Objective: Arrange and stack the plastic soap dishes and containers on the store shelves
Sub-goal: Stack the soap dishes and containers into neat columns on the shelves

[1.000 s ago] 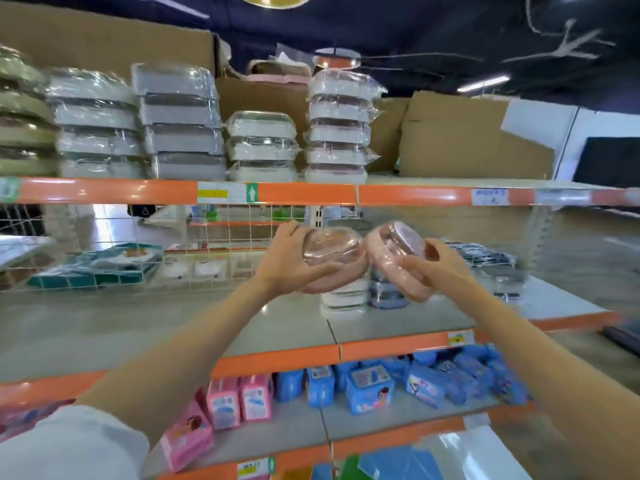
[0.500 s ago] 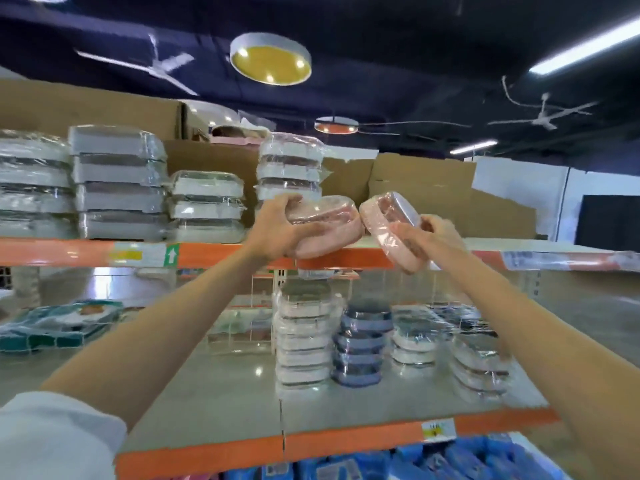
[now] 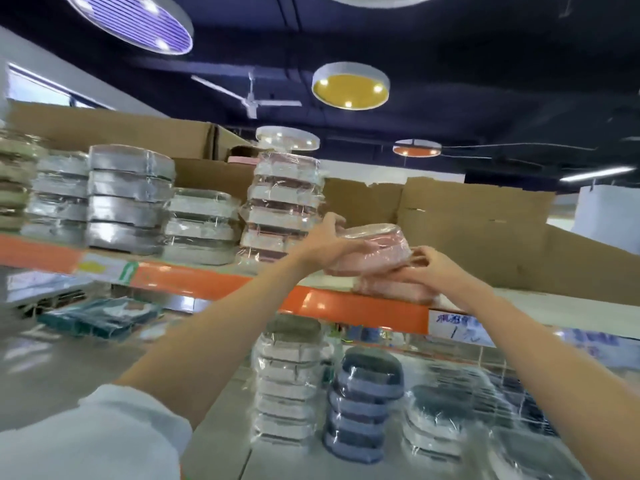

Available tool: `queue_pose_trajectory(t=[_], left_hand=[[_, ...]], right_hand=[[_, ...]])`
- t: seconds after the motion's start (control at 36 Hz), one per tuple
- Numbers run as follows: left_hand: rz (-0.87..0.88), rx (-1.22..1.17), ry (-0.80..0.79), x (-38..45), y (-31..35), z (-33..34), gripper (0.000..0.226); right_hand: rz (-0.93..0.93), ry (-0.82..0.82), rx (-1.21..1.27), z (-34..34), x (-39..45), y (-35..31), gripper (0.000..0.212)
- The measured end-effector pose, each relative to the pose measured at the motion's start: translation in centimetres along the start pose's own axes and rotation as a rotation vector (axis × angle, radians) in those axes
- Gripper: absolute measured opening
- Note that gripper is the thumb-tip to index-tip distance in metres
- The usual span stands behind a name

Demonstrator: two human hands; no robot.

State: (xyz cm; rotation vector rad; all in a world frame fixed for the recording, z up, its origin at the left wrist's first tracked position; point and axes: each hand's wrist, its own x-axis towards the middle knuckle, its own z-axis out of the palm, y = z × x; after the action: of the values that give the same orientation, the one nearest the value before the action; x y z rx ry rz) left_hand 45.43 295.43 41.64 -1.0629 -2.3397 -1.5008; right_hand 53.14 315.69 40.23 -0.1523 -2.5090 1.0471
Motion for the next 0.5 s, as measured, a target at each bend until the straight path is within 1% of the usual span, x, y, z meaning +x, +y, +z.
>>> queue_pose_trajectory(t=[0.08,0.19,0.28,0.31,0.36,0.39,0.5], left_hand=[[-0.06,-0.002,-0.035,0.9,0.1,0.8,0.091],[-0.056,-0.022,-0.019,2.2,-0.1,2.1,0.092],[-0.099,-0.119,-0.014,3.2,-0.6,2.9,0.087],[-0.119,-0.16,-0.032,3.5,-0.9,3.1,0.089],[-0.144,-0.208,-0.062,4.2,-1.5,3.6,0.108],[-0.15,-0.208,-0.07,4.5,-1.8,3.8,0.116],[-0.139,-0.162,-0.043,4.7,-2.2,4.2,0.12]], right_hand=[[-0.006,-0.021,0.054,-0.1,1.0,1.5,0.083],[0.018,-0.077,0.181,-0.7,1.6,2.6,0.112],[0.046,-0.071,0.255,-0.9,1.8,3.0,0.121],[0.062,-0.055,0.238,-0.9,1.9,3.1,0.127],[0.094,-0.009,0.127,-1.0,2.1,3.2,0.15],[0.113,0.009,0.088,-1.2,2.1,3.3,0.158],[0.135,0.037,0.064,-1.3,2.5,3.8,0.165]])
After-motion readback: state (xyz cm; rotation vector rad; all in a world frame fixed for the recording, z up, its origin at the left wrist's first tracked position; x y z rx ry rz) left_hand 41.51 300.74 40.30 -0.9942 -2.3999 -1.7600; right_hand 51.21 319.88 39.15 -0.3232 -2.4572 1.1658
